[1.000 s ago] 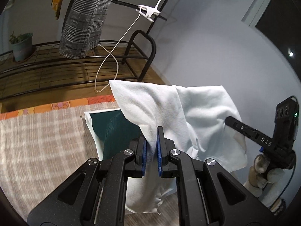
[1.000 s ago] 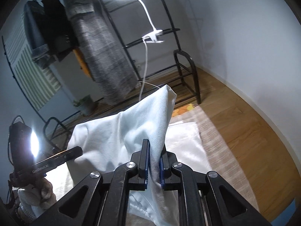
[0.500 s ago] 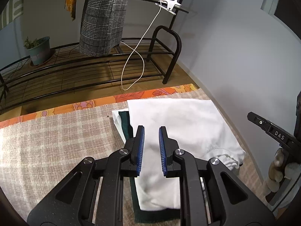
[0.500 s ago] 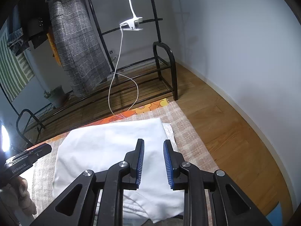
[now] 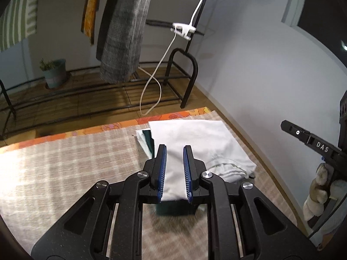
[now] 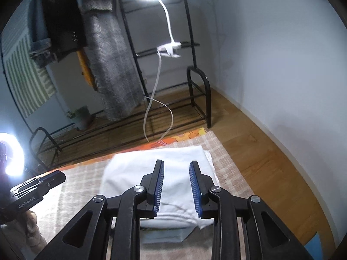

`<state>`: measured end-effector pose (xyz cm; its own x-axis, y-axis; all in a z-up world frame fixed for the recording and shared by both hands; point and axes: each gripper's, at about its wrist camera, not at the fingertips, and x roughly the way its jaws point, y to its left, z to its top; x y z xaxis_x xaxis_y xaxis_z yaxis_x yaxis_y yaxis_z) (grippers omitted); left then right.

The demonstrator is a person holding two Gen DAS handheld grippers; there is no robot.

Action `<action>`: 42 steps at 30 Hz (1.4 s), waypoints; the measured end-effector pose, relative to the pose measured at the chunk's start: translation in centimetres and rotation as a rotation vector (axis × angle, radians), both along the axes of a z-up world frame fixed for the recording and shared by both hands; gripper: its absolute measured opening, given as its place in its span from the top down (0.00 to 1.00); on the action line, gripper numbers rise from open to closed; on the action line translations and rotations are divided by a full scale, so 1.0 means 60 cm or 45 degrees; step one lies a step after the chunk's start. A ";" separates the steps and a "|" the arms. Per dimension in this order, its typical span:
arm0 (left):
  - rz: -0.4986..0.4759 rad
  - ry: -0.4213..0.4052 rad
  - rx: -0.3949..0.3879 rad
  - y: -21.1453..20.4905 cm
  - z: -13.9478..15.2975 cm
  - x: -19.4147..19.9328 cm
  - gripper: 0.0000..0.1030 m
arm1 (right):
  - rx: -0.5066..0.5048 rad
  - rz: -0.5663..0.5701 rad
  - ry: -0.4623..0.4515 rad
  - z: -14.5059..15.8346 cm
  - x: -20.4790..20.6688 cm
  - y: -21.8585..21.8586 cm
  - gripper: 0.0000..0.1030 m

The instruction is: Fold small clothes

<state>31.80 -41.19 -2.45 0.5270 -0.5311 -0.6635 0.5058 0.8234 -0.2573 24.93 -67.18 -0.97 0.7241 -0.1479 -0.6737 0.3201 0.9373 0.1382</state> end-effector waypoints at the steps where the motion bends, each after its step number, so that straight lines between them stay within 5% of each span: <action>1: 0.000 -0.011 -0.004 0.014 0.011 -0.013 0.86 | -0.004 0.010 -0.013 0.013 -0.011 0.011 0.74; 6: 0.012 -0.030 -0.051 0.084 0.054 -0.062 0.86 | -0.023 0.026 -0.056 0.069 -0.066 0.067 0.71; 9: 0.010 -0.074 -0.054 0.131 0.075 -0.098 0.65 | -0.029 0.020 -0.069 0.092 -0.092 0.097 0.67; 15: 0.022 -0.121 -0.052 0.223 0.097 -0.169 0.55 | -0.049 -0.012 -0.087 0.119 -0.152 0.174 0.52; 17: 0.029 -0.126 -0.056 0.252 0.101 -0.190 0.41 | -0.072 -0.006 -0.087 0.121 -0.170 0.206 0.43; 22: 0.041 -0.186 -0.033 0.320 0.103 -0.251 0.28 | -0.144 0.000 -0.114 0.119 -0.216 0.282 0.21; 30: 0.013 -0.207 -0.012 0.372 0.082 -0.321 0.24 | -0.167 0.012 -0.156 0.105 -0.282 0.364 0.02; 38: 0.047 -0.246 0.016 0.396 0.060 -0.358 0.07 | -0.174 -0.047 -0.198 0.073 -0.314 0.389 0.00; 42: 0.036 -0.254 0.084 0.396 0.047 -0.362 0.07 | -0.172 -0.089 -0.185 0.043 -0.320 0.386 0.00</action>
